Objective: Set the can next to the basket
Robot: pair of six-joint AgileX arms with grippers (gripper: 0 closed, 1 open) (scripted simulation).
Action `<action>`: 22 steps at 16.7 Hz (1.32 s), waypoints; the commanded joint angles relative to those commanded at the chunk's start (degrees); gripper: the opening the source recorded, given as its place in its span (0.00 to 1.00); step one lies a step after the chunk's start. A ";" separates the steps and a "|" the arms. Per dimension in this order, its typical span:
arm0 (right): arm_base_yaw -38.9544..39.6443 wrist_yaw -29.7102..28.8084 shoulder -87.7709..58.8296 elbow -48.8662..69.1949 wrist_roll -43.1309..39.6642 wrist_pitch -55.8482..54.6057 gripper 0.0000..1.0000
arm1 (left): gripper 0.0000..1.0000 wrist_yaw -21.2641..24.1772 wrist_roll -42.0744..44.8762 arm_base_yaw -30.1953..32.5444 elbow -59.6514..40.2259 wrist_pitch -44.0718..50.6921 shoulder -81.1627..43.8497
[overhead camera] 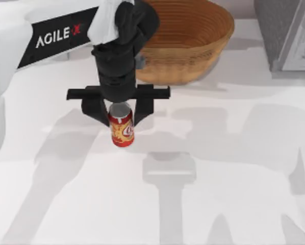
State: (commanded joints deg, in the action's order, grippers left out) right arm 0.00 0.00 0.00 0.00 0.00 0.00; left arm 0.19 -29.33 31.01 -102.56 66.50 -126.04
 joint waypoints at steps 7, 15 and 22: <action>0.00 0.00 0.00 0.00 0.00 0.00 1.00 | 0.38 0.00 0.00 0.00 0.00 0.00 0.00; 0.00 0.00 0.00 0.00 0.00 0.00 1.00 | 0.98 0.00 0.00 0.00 0.00 0.00 0.00; 0.00 0.00 0.00 0.00 0.00 0.00 1.00 | 1.00 0.00 0.00 0.00 0.00 0.00 0.00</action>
State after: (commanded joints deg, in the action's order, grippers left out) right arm 0.00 0.00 0.00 0.00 0.00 0.00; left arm 0.19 -29.33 31.01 -102.56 66.50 -126.04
